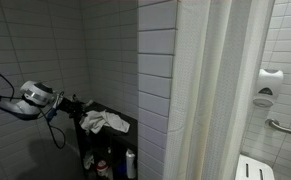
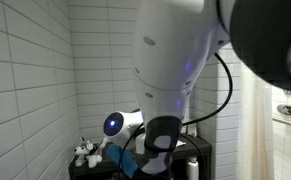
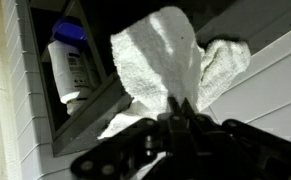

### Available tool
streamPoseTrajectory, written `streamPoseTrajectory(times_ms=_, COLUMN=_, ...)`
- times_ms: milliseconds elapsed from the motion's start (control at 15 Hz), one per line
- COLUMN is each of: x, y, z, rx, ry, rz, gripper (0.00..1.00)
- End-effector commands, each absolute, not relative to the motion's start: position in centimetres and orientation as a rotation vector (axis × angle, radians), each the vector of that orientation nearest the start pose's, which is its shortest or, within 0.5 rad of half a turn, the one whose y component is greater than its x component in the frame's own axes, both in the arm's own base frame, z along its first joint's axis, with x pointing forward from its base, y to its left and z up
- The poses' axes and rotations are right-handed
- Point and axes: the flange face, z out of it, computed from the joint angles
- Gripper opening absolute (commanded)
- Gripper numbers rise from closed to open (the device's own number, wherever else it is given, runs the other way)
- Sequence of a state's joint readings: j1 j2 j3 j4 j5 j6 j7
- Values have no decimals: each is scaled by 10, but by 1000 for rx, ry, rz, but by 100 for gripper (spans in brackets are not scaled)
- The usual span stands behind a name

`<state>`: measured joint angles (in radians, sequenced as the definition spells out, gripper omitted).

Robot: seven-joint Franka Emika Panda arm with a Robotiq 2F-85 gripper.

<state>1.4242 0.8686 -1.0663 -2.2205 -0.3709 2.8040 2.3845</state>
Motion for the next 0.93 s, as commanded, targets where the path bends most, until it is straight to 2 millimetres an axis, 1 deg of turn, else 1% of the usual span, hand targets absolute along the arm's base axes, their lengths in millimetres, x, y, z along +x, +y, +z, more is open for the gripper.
streamPoseTrajectory(times_ms=0, x=533, y=193, z=200, rx=-2268, ry=2016, rz=-1295, gripper=1)
streamPoseTrajectory(times_ms=333, x=544, y=195, z=217, rx=-2287, ry=2056, rz=-1268, gripper=1)
streamPoseTrajectory(times_ms=533, x=551, y=195, z=232, rx=-2325, ry=2104, rz=-1229, gripper=1)
streamPoseTrajectory(times_ms=867, x=560, y=202, z=271, rx=-2333, ry=2174, rz=-1151, gripper=1)
